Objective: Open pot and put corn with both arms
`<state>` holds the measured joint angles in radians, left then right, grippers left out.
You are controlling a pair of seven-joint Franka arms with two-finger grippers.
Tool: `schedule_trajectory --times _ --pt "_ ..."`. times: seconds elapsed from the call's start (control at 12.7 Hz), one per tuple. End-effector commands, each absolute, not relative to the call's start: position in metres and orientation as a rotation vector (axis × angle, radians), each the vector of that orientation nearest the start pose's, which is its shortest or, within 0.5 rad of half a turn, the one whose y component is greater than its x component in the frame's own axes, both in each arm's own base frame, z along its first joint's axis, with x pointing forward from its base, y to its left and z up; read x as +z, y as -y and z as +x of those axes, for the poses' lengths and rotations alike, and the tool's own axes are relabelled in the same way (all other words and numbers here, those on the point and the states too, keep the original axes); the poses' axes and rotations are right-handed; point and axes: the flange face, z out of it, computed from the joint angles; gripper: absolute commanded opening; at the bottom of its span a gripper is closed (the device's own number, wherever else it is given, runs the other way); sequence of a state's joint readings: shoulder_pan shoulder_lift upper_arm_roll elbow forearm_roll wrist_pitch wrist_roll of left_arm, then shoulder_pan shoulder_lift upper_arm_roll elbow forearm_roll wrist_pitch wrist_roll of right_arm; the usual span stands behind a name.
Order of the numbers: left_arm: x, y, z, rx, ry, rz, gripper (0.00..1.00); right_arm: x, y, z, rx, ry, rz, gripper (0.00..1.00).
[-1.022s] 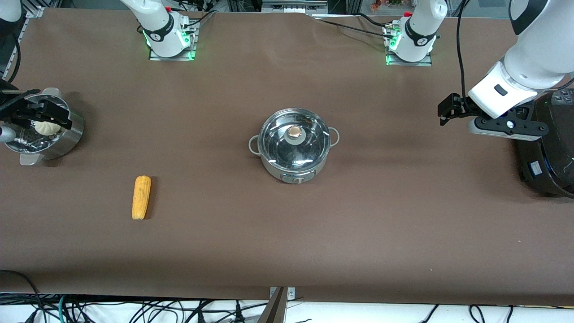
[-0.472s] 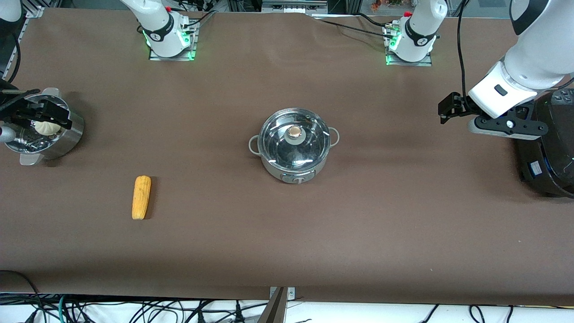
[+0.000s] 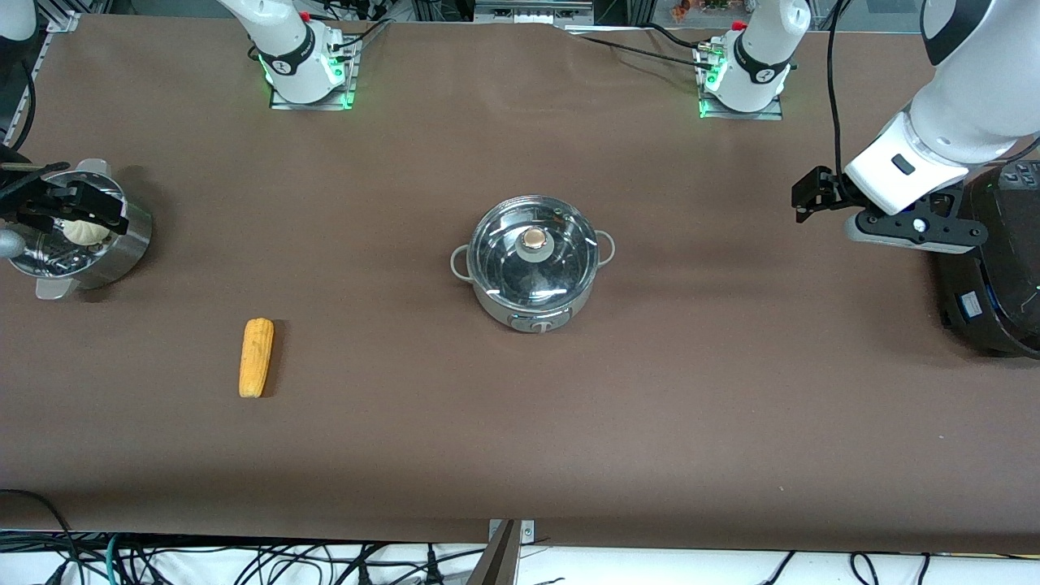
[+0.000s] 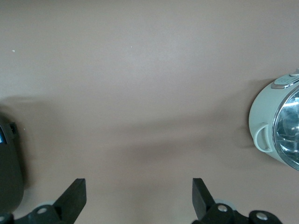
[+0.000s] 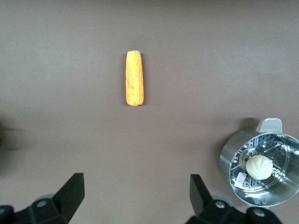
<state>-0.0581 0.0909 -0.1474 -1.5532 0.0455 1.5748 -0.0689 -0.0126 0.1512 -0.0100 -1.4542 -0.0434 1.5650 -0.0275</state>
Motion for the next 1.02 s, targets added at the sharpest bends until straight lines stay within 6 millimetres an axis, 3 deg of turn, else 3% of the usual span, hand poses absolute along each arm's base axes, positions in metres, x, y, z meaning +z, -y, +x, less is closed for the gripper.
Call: schedule_trajectory --times 0.0,0.08,0.24,0.39,0.63,0.94 --pt "0.572 0.167 0.565 0.14 -0.369 -3.121 1.0 0.564 0.024 0.615 0.126 0.017 -3.243 1.0" --pt "0.551 0.203 0.565 0.187 -0.381 -3.128 1.0 0.561 0.021 0.616 0.136 0.025 -3.245 1.0" --pt "0.501 0.296 0.574 0.159 -0.117 -3.159 1.0 0.535 0.019 0.625 0.199 0.03 -3.233 1.0" --pt "0.462 0.391 0.555 0.109 0.106 -3.18 1.0 0.494 0.018 0.643 0.238 0.027 -3.227 1.0" --pt "0.411 0.459 0.532 0.073 0.149 -3.209 1.0 0.4 0.018 0.678 0.246 -0.013 -3.141 1.0" --pt "0.373 0.485 0.517 -0.025 -0.003 -3.141 0.96 0.287 0.018 0.697 0.24 -0.028 -3.12 1.0"
